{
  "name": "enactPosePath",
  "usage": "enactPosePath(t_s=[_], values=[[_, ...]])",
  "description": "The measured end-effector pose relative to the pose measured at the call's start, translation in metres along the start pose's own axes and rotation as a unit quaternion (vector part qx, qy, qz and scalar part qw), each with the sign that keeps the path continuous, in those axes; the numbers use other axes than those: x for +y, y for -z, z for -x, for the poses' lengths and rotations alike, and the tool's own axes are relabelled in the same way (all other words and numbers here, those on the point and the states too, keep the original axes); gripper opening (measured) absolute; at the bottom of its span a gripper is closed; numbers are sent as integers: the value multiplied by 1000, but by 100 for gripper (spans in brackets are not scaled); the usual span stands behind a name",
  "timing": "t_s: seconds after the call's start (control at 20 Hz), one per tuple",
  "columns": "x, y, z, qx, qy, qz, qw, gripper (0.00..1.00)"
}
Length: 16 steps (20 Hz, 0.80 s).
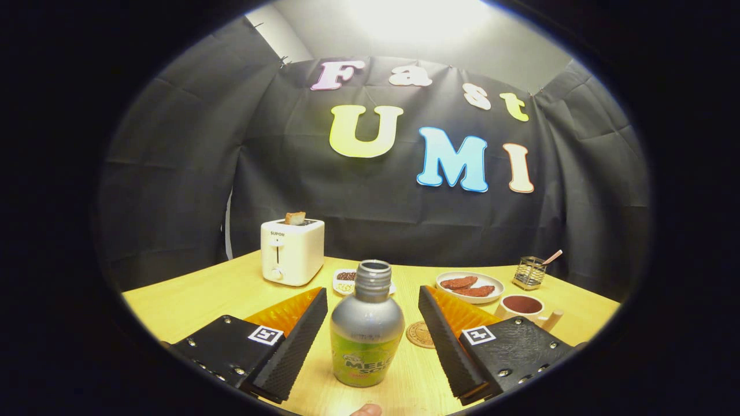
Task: Take the bottle from table, then pour the juice into the cup, finally place the bottle on the coaster
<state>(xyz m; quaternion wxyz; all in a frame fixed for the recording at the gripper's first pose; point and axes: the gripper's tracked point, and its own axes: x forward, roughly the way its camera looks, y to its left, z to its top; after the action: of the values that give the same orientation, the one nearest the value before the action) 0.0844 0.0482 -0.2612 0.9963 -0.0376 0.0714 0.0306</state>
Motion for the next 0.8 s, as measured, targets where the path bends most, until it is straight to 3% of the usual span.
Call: enactPosePath(t_s=[0.4,0.55,0.8], values=[[8,27,-19,18,-15,0,1000,97],[14,25,-20,14,-33,-9,999,81],[-15,-5,-16,-12,-1,-47,999,77]])
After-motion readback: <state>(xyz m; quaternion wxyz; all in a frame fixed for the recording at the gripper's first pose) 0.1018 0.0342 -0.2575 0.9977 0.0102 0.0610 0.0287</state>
